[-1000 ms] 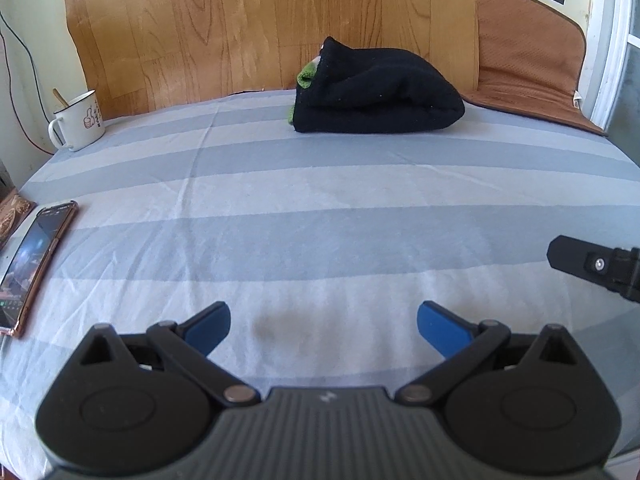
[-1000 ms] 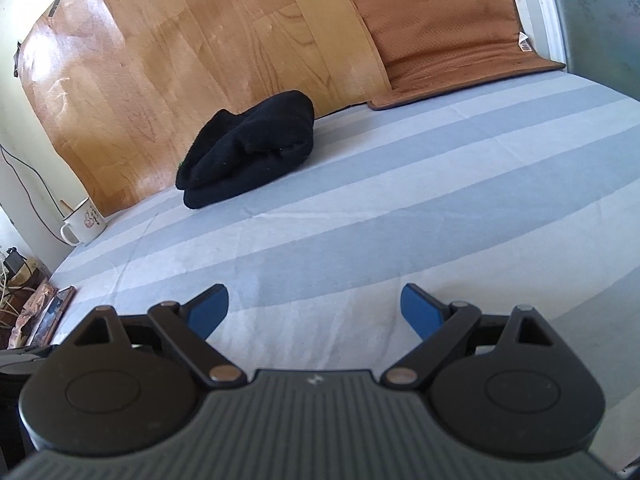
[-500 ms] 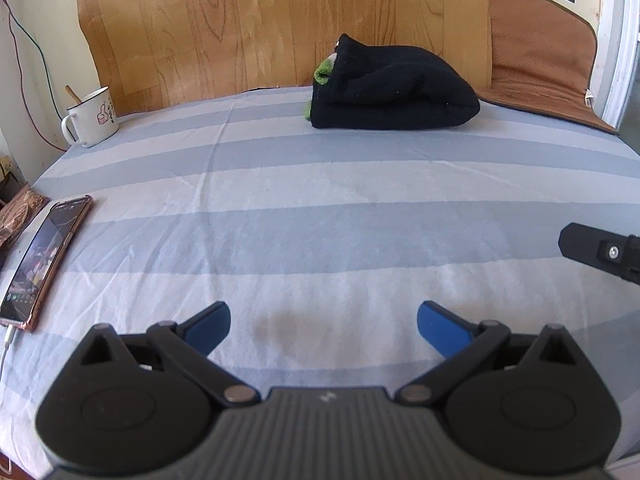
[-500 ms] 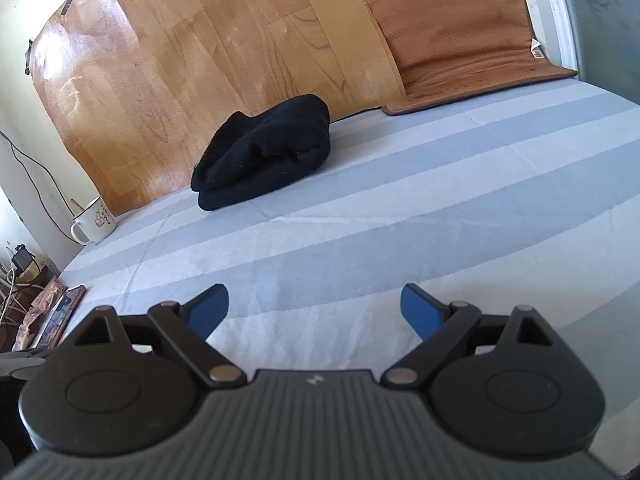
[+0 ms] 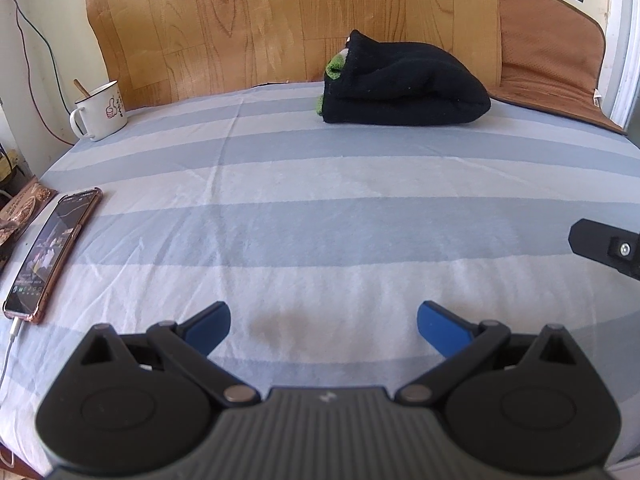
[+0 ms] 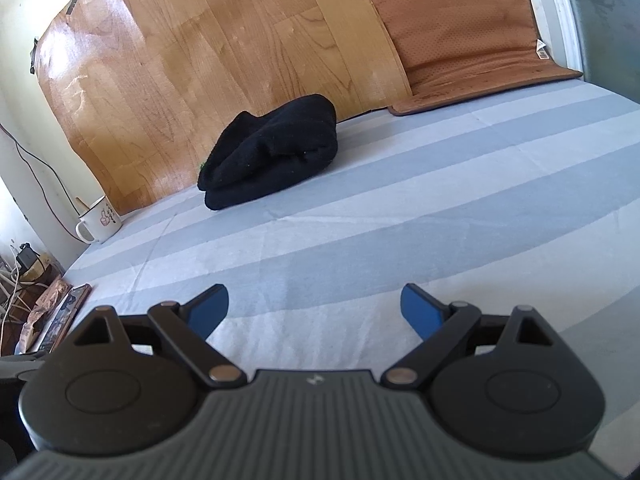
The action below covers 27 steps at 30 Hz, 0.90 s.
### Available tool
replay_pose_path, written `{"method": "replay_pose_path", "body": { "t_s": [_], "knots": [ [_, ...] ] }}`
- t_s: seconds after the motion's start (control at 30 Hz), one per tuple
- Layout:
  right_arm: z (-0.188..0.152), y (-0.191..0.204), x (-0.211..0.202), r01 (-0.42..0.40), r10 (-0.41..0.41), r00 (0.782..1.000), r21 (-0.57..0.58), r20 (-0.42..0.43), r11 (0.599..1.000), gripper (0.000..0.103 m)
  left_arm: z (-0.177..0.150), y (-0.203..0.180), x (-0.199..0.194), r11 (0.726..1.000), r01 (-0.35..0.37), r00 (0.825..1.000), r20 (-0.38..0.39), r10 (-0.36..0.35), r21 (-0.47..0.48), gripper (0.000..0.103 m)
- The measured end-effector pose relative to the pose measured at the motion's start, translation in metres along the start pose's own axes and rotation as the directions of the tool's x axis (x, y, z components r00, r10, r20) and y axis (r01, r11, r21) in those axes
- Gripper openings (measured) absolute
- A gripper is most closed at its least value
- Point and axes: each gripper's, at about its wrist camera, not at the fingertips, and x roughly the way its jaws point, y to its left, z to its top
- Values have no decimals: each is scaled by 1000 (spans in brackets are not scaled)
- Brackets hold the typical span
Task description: Fold small clothes
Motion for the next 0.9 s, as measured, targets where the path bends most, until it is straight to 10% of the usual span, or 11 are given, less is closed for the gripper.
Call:
{"method": "replay_pose_path", "body": {
  "t_s": [0.9],
  "knots": [
    [2, 6, -2, -2, 2, 1000, -13, 8, 1000, 95, 0, 4, -4, 1000, -5, 1000, 9, 5, -5, 103]
  ]
}}
